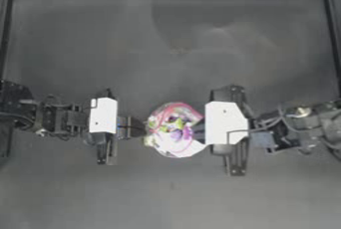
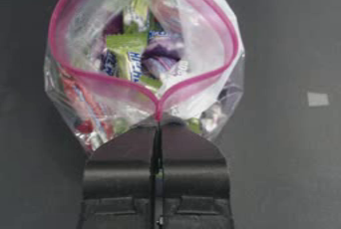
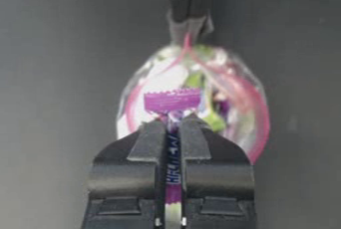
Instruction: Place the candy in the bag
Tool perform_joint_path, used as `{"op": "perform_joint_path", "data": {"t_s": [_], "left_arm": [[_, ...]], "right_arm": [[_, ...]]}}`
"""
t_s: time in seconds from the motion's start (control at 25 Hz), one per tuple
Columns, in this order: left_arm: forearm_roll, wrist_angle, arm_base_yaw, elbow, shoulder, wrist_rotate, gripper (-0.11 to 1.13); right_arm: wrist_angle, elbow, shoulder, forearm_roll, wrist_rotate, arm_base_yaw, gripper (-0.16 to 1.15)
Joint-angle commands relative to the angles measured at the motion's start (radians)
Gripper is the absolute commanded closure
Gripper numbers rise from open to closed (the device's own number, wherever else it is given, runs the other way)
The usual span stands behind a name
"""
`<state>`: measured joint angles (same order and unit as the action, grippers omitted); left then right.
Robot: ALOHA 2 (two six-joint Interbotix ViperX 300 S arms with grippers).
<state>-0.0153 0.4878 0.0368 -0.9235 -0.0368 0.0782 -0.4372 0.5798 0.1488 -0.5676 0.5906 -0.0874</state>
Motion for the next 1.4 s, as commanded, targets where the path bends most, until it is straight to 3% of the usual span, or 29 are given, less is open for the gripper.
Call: {"op": "perform_joint_path", "data": {"t_s": [0.04, 0.48, 0.92, 1.32, 1.4], "left_arm": [[0.002, 0.006, 0.000, 0.017, 0.014, 0.000, 0.97], [0.002, 0.006, -0.002, 0.014, 0.012, 0.000, 0.97], [0.002, 0.006, -0.002, 0.012, 0.014, 0.000, 0.97], [0.002, 0.006, 0.000, 0.009, 0.012, 0.000, 0.97], [0.002, 0.006, -0.002, 0.011, 0.011, 0.000, 0.97]], "right_arm": [[0.041, -0.032, -0.025, -0.021, 0.000, 0.031, 0.68], [0.110, -0.044, -0.118, -0.054, 0.000, 0.087, 0.68], [0.166, -0.035, -0.149, 0.000, 0.002, 0.087, 0.63], [0.198, -0.025, -0.149, 0.037, 0.003, 0.086, 0.10], [0.198, -0.025, -0.149, 0.043, 0.005, 0.086, 0.05]]}}
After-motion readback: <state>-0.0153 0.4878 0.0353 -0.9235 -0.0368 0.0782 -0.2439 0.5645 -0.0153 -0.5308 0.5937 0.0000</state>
